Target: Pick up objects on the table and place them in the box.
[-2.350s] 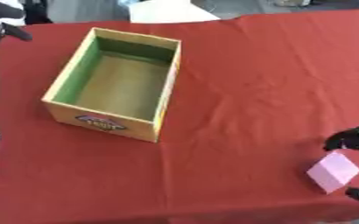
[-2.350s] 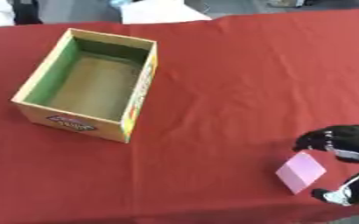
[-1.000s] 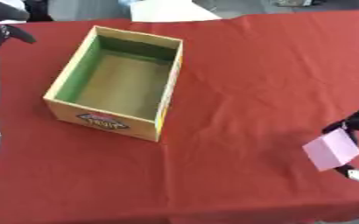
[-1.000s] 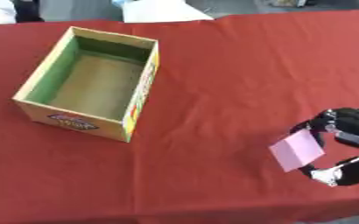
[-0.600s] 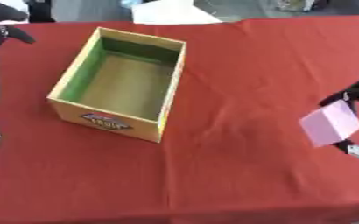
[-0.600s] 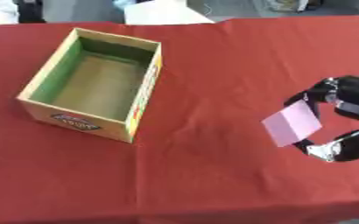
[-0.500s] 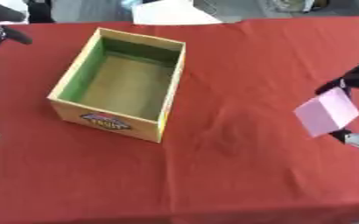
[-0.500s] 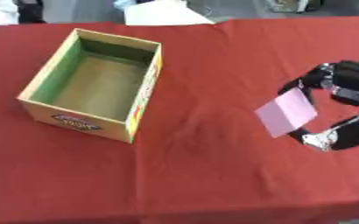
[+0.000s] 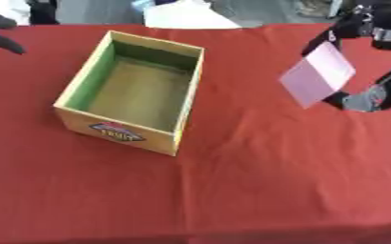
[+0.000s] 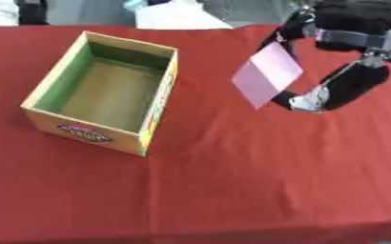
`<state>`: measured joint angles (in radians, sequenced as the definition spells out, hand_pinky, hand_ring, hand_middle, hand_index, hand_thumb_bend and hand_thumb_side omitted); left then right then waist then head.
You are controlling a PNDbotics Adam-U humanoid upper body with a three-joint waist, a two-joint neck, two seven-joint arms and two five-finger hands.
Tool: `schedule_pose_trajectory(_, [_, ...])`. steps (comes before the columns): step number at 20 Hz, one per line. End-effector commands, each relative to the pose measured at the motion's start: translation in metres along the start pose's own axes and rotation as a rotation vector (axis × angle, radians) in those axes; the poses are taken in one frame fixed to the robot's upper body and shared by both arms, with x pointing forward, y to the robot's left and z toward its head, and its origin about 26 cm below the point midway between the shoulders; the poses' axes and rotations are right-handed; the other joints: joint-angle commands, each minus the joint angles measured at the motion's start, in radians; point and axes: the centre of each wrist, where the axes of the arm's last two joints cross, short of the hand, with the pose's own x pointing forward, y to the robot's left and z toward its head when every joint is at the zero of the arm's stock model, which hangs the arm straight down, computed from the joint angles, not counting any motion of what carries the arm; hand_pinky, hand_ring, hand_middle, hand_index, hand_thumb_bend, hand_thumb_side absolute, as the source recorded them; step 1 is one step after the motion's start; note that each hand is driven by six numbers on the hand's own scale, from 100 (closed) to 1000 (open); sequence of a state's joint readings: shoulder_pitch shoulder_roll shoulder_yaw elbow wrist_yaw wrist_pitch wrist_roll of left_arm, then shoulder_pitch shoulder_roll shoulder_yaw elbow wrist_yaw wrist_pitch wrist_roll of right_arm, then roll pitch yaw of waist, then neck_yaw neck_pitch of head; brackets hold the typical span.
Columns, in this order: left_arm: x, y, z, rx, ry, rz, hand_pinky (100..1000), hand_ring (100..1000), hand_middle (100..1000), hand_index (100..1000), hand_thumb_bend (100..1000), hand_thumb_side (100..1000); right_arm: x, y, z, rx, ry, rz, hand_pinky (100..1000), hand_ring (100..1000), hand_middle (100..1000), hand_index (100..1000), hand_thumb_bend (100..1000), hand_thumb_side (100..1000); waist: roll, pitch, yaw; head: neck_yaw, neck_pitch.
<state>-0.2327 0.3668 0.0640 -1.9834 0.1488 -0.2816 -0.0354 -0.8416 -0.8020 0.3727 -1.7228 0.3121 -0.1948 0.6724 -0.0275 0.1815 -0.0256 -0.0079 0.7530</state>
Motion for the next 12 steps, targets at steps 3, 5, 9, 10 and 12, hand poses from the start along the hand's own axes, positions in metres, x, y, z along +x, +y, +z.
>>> schedule_pose_trajectory(3, [0.006, -0.002, -0.007, -0.014, -0.033, 0.013, 530, 679, 597, 789, 100, 760, -0.006, -0.019, -0.046, -0.011, -0.029, -0.033, 727, 594, 411, 624, 100, 495, 0.001, -0.016, 0.009, -0.010, -0.016])
schedule_pose_trajectory(5, [0.006, -0.003, -0.008, -0.015, -0.033, 0.018, 529, 679, 597, 789, 100, 761, -0.006, -0.023, -0.067, -0.031, -0.043, -0.040, 721, 586, 405, 623, 100, 496, 0.002, -0.015, 0.015, -0.014, -0.020])
schedule_pose_trajectory(9, [0.006, -0.006, -0.010, -0.023, -0.036, 0.035, 529, 680, 597, 790, 100, 762, -0.004, -0.024, -0.103, -0.050, -0.042, -0.056, 713, 581, 400, 619, 100, 519, 0.002, -0.010, 0.032, -0.024, -0.027])
schedule_pose_trajectory(10, [0.006, -0.006, -0.010, -0.026, -0.038, 0.039, 529, 680, 597, 790, 100, 762, -0.004, -0.023, -0.111, -0.050, -0.037, -0.057, 713, 581, 400, 620, 100, 501, 0.002, -0.008, 0.037, -0.027, -0.029])
schedule_pose_trajectory(12, [0.006, -0.008, -0.012, -0.029, -0.044, 0.046, 530, 680, 597, 790, 100, 762, -0.004, -0.020, -0.125, -0.053, -0.027, -0.059, 714, 581, 400, 621, 100, 506, 0.001, -0.005, 0.048, -0.034, -0.031])
